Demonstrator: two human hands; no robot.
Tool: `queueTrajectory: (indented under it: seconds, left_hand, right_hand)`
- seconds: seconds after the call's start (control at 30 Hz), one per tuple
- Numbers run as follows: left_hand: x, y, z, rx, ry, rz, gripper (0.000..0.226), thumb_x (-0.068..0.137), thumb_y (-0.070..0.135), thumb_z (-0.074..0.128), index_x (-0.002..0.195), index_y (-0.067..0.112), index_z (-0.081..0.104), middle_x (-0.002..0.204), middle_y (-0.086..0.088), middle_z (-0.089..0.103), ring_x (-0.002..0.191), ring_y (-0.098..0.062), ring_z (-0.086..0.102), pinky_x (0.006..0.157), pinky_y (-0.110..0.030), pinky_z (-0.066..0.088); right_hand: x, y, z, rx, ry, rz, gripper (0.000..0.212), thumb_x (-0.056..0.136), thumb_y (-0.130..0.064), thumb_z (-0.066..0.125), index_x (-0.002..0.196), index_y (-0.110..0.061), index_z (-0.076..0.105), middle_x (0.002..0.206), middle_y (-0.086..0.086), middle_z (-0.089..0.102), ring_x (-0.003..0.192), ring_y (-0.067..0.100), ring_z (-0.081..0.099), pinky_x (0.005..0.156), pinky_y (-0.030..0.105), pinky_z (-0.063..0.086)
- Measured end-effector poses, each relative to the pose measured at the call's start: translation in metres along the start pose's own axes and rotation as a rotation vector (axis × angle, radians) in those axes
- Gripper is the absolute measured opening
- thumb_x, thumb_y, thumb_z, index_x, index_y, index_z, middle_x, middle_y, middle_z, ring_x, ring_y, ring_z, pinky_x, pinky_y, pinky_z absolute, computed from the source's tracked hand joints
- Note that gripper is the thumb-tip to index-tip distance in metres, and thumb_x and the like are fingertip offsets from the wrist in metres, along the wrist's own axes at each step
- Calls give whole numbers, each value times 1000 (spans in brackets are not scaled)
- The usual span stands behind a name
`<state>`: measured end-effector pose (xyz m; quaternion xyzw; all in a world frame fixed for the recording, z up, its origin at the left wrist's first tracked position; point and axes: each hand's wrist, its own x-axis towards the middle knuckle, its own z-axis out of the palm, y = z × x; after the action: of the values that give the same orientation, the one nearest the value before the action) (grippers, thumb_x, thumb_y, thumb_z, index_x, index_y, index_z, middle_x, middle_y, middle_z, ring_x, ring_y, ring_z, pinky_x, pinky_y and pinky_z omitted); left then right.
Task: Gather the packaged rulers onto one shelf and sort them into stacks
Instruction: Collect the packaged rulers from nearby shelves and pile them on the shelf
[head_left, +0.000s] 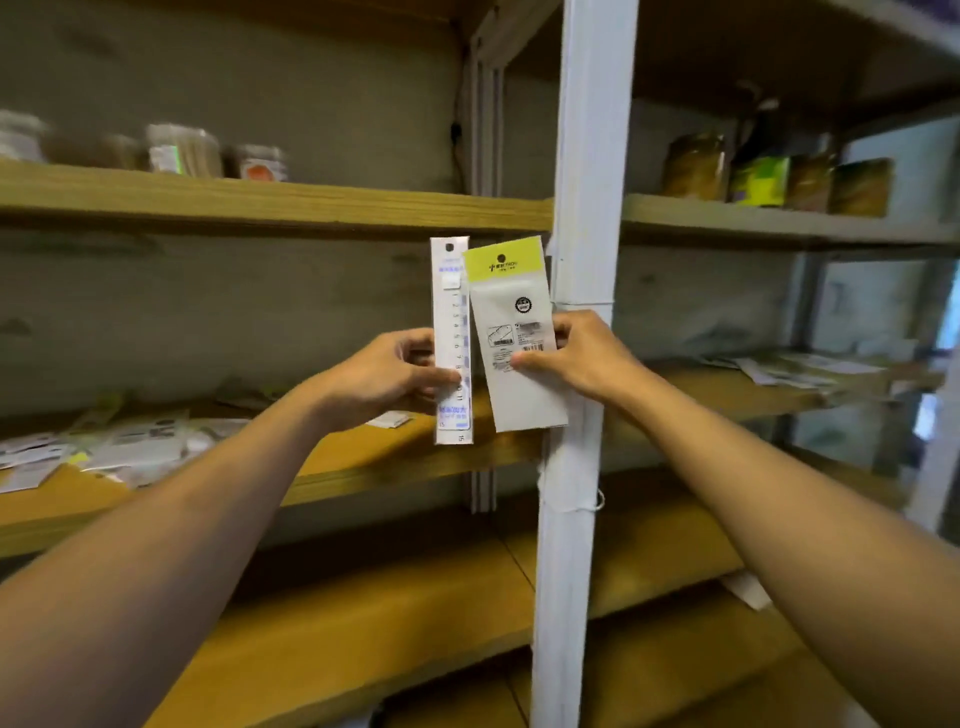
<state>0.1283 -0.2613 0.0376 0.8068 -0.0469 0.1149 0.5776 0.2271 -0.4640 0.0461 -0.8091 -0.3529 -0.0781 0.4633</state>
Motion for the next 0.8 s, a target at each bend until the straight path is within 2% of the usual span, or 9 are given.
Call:
queueTrajectory:
  seconds: [0.07, 0.17, 0.23, 0.43, 0.53, 0.6, 0.8]
  left_hand:
    - [18, 9, 31, 3, -50, 11, 34, 92, 1, 59, 121, 18, 61, 112, -6, 72, 101, -24, 70, 79, -35, 60]
    - [48, 19, 83, 10, -141, 25, 33, 93, 5, 58, 124, 16, 60, 118, -12, 69, 106, -31, 68, 91, -45, 55]
    - [67, 27, 124, 15, -191, 29, 33, 94, 8, 58, 127, 14, 58, 117, -12, 69, 107, -31, 67, 93, -47, 54]
    - [112, 41, 243, 67, -287, 24, 30, 95, 10, 57, 125, 16, 55, 114, -6, 70, 102, -21, 70, 83, -36, 59]
    - [137, 43, 283, 92, -255, 6, 27, 96, 8, 55, 121, 17, 55, 111, -6, 69, 100, -21, 69, 81, -32, 59]
    - [156, 42, 303, 115, -230, -3, 24, 97, 7, 54, 118, 18, 55, 111, -5, 68, 99, -19, 68, 79, -30, 58]
    - [220, 39, 350, 168, -163, -14, 21, 96, 6, 57, 114, 16, 59, 104, -3, 69, 91, -17, 69, 69, -28, 60]
  right_hand:
    - [-6, 17, -33, -6, 80, 13, 33, 81, -26, 76, 112, -17, 69, 112, -2, 71, 99, 12, 67, 86, 32, 54]
    - [-17, 50, -85, 3, 137, 45, 30, 79, -27, 78, 107, -20, 71, 108, -3, 73, 95, 12, 69, 87, 40, 56]
    - [-27, 77, -121, 10, 144, 73, 27, 79, -27, 77, 105, -22, 70, 108, -3, 73, 96, 13, 69, 87, 42, 56]
    - [-64, 162, -212, -21, 221, 192, 35, 84, -26, 72, 117, -17, 64, 118, -2, 68, 102, 18, 66, 87, 42, 56]
    - [-79, 203, -247, -14, 234, 252, 38, 84, -25, 72, 120, -18, 63, 114, -7, 65, 99, 18, 67, 84, 41, 57]
    - [-85, 228, -268, -23, 262, 268, 41, 82, -24, 74, 122, -18, 62, 121, -2, 66, 98, 17, 67, 82, 41, 57]
    - [-90, 288, -323, -40, 286, 295, 50, 85, -21, 71, 132, -17, 55, 131, 5, 61, 90, 14, 66, 62, 25, 54]
